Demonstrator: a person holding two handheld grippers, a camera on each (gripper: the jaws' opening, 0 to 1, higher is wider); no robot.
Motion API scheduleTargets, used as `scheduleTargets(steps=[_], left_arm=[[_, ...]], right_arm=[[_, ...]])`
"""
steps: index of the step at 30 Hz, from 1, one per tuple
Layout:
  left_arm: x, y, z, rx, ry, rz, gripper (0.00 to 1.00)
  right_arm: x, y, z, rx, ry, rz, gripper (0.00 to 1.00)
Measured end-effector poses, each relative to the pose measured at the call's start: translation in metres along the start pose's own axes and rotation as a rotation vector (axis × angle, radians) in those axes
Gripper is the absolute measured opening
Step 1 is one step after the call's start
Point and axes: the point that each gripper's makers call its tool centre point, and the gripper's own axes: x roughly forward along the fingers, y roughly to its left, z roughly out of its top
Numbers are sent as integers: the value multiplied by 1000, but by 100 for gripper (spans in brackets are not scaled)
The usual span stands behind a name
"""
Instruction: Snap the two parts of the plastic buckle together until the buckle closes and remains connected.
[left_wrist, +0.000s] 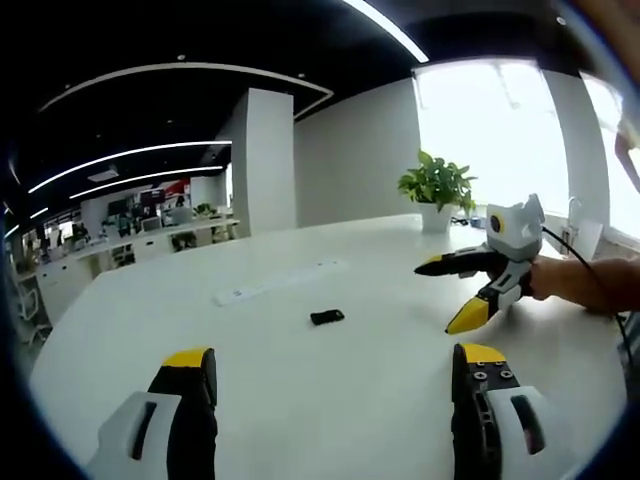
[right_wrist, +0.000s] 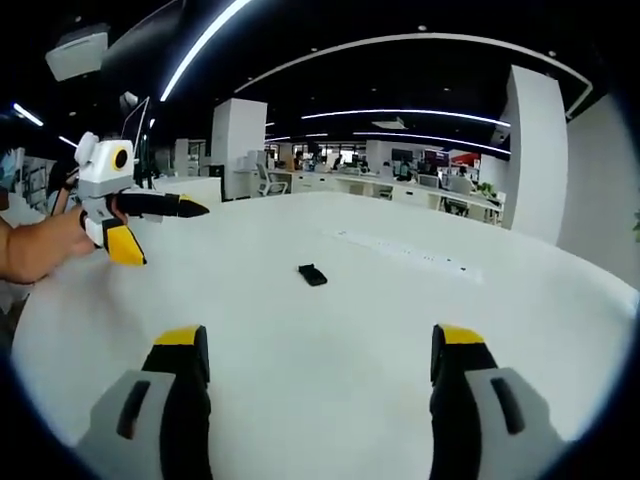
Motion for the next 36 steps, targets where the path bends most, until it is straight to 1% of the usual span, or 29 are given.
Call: scheduleTargets(steps=[2, 5, 17, 24, 30, 36], left_arm=[[-2, -1, 0, -1, -2, -2, 99], [-2, -1, -1, -3, -3, 0, 99], [-13, -10, -1, 3, -13, -1, 99], [-16, -14, -1, 6, -16, -7, 99], [-19, -15, -1, 11, -20, -5, 99], [-26, -20, -8, 11, -12, -7, 99]], right_arm=[[1, 0, 1, -1, -3, 2, 92], [1, 0, -2, 1, 9, 6, 92], [-17, 14, -6, -8, 4, -5, 92], [-26, 6, -5, -7, -3, -19, 92], [-35, 13, -3, -16, -11, -26, 92], [-38, 19, -4, -20, -7, -26, 91]])
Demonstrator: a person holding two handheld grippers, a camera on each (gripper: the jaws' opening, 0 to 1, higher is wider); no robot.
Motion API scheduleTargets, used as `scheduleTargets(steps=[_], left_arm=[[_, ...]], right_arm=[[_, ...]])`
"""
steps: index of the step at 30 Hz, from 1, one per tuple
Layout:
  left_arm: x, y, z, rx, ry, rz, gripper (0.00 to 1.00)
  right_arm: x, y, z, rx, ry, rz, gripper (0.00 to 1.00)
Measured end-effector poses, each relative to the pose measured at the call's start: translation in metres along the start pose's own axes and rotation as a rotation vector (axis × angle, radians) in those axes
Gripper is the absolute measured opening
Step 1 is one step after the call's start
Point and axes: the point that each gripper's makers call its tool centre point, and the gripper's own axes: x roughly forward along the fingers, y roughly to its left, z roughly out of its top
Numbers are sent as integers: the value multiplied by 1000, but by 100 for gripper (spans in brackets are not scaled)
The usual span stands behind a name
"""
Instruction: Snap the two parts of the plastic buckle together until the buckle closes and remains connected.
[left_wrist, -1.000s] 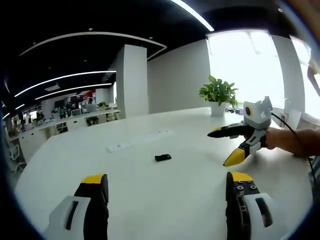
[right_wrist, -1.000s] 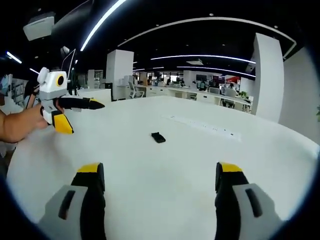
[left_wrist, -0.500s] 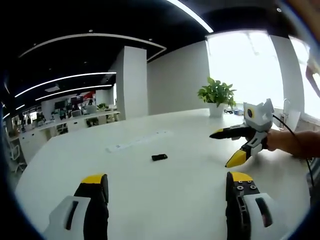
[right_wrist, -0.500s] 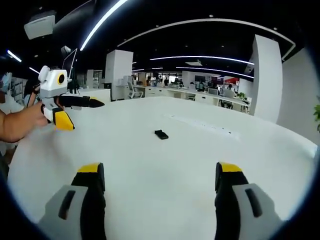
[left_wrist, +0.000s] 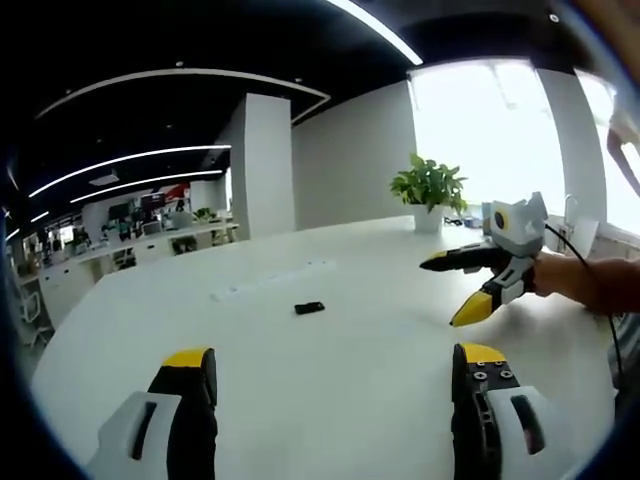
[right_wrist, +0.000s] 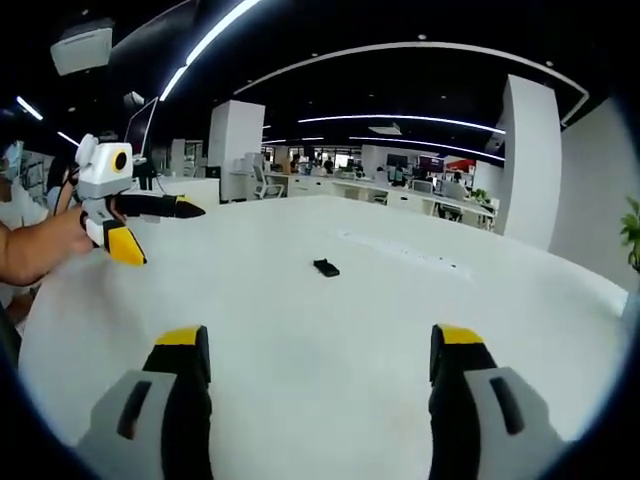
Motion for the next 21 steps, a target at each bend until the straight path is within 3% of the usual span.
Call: scheduleTargets(steps=[13, 21], left_arm=[[-10, 0, -1, 2, -7, 7, 99], [-22, -1, -4, -15, -21, 12, 99]], right_arm=[[-9, 7, 1, -13, -6, -3, 91], [-28, 17, 4, -11, -31, -18, 91]])
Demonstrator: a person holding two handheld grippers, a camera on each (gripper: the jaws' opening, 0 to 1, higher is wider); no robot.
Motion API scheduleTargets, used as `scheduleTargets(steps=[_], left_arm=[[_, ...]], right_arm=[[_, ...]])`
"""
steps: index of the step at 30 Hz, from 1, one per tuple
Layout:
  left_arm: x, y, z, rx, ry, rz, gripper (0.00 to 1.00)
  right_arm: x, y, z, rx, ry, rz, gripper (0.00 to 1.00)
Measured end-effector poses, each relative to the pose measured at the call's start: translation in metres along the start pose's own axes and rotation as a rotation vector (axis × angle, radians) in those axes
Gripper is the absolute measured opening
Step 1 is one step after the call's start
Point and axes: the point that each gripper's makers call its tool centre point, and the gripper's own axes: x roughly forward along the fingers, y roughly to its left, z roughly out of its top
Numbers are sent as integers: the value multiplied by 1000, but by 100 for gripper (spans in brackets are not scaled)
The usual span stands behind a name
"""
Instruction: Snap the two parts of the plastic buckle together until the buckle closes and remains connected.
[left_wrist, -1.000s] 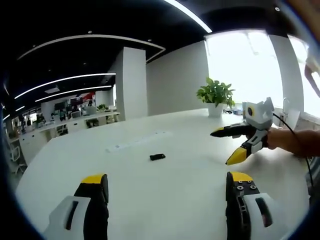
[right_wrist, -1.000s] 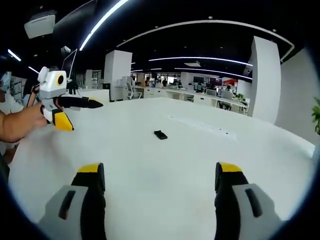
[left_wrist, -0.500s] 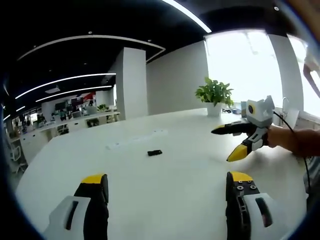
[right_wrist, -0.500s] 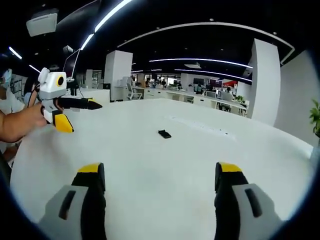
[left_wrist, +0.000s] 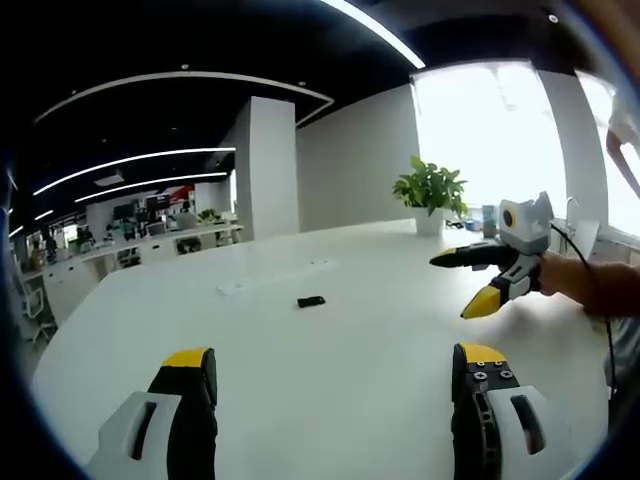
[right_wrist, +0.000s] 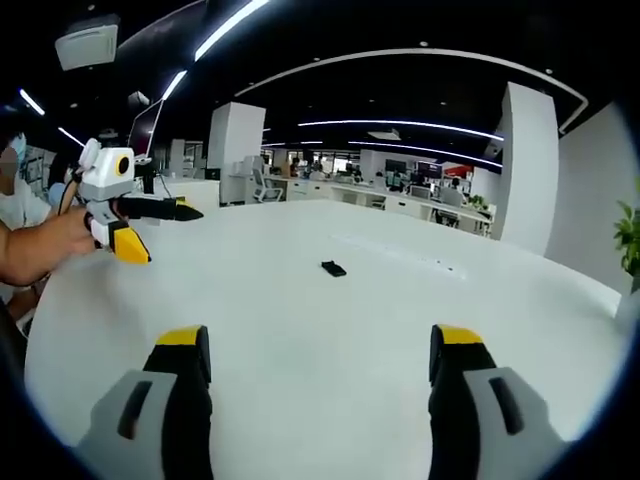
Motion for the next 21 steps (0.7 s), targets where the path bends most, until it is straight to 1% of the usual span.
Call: scheduleTargets(steps=[1, 3, 4, 8, 10, 14, 18, 21], left_arm=[[-1, -1, 1, 0, -3, 1, 99], [-6, -2, 1, 3, -11, 3, 99], [-7, -3, 1, 4, -15, 3, 99], [-15, -12, -4, 7, -21, 3, 99], [-16, -9, -7, 12, -19, 9, 99], [-19, -11, -8, 18, -29, 15, 99], [-21, -12, -10, 11, -34, 11, 99], [-23, -18, -14, 8, -32, 9, 99]], right_arm=[[-2, -1, 0, 6, -2, -2, 91], [-8, 7, -1, 15, -7, -2, 91], [-10, 8, -1, 13, -9, -4, 91], [-15, 5, -5, -4, -11, -24, 91], [-18, 7, -9, -22, -8, -31, 91], [-23, 8, -15, -13, -7, -38, 91], [-32, 6, -13, -4, -25, -59, 91], [-33, 7, -13, -4, -26, -65, 91]])
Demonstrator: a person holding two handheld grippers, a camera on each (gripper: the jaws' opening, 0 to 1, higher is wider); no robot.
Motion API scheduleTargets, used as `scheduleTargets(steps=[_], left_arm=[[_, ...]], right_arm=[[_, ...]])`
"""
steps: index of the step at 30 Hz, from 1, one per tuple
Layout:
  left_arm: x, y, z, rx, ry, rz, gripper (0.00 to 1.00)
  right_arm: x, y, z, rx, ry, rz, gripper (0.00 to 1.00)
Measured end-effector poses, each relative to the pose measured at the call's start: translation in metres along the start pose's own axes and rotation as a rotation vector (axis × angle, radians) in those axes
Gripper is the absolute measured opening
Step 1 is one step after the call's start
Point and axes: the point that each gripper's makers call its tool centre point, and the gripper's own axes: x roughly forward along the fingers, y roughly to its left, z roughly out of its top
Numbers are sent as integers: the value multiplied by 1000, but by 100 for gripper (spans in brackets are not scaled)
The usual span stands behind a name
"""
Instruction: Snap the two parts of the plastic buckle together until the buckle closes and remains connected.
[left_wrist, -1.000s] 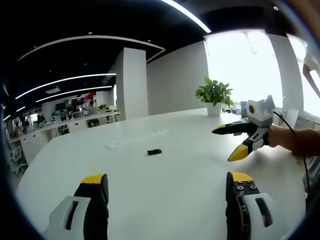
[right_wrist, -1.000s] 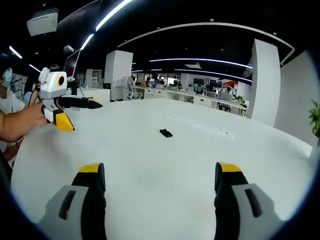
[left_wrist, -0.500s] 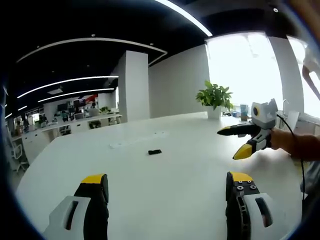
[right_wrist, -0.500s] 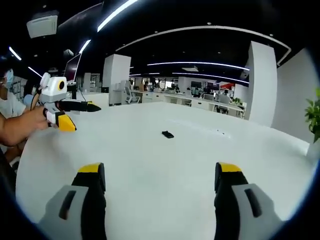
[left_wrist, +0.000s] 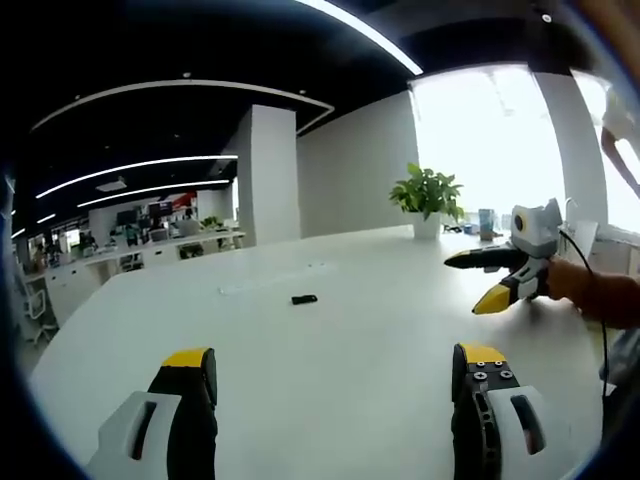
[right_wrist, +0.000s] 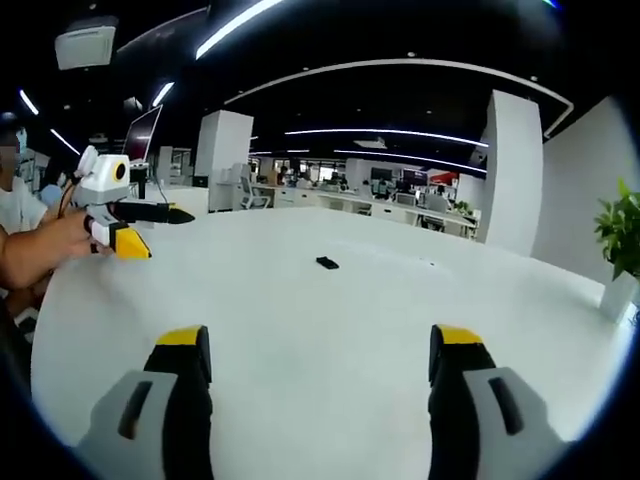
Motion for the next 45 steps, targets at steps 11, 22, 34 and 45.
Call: scheduleTargets(steps=[11, 22, 34, 45], left_arm=[[-4, 3, -9, -42, -18, 22, 99], [-7, -3, -10, -42, -20, 23, 97], [-10, -13, -13, -37, -16, 27, 97], [-5, -12, -16, -21, 6, 20, 99]], right_arm=[[1, 0, -2, 19, 1, -10, 89], [2, -2, -3, 24, 0, -13, 88], [0, -4, -3, 26, -9, -20, 88], [-3, -4, -1, 30, -25, -25, 89]])
